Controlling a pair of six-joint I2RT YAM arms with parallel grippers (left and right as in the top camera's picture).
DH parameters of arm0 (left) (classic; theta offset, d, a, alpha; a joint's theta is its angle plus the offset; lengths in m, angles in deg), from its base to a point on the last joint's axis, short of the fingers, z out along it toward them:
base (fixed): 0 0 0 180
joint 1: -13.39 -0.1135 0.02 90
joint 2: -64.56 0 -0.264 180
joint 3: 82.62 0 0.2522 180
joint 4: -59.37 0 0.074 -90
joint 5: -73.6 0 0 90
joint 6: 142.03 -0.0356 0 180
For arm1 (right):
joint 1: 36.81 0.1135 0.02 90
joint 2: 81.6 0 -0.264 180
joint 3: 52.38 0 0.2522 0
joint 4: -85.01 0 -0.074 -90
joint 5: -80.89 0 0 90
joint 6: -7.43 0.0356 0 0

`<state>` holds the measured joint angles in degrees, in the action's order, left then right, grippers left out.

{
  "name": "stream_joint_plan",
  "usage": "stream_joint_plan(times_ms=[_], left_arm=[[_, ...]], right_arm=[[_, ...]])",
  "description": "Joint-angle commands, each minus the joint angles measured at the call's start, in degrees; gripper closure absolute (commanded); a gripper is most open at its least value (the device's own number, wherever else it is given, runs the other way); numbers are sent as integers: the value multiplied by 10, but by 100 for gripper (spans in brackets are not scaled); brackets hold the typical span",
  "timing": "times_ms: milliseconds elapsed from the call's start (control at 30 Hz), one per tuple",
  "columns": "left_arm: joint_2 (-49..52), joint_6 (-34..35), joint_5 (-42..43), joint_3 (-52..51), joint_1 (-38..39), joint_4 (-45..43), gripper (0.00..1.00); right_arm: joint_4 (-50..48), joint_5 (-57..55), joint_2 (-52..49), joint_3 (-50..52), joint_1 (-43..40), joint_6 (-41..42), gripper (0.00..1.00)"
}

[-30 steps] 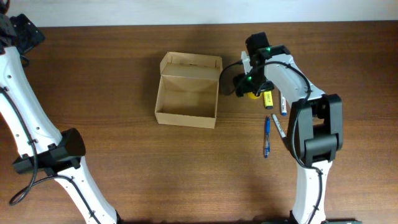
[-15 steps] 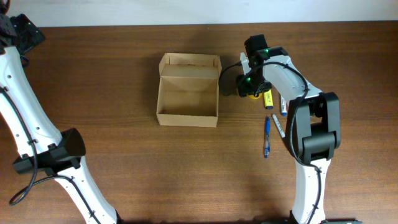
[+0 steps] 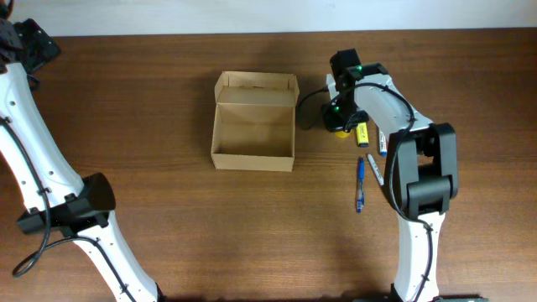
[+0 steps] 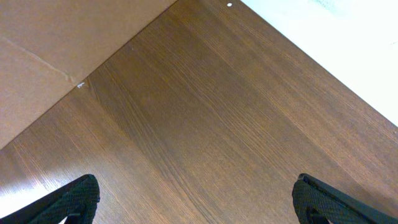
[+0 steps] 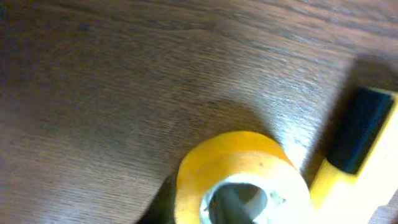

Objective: Pack container
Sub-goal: 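Reach the right gripper down and grasp the clear tape roll, then carry the tape roll into the box and release it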

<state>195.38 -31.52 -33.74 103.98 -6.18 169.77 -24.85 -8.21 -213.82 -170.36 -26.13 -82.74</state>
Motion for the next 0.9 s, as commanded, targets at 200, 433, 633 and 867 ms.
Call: stream_joint_plan(times_ms=[200,433,633,867], left_arm=[[-12,-7,2,4,-2,0,0],[-12,-7,2,4,-2,0,0],[-12,-7,2,4,-2,0,0],[-12,-7,2,4,-2,0,0]], right_arm=[[30,-2,-15,-17,-3,7,96],[83,19,15,-101,-3,11,96],[170,54,33,-255,2,11,96],[271,62,34,-423,40,9,96]])
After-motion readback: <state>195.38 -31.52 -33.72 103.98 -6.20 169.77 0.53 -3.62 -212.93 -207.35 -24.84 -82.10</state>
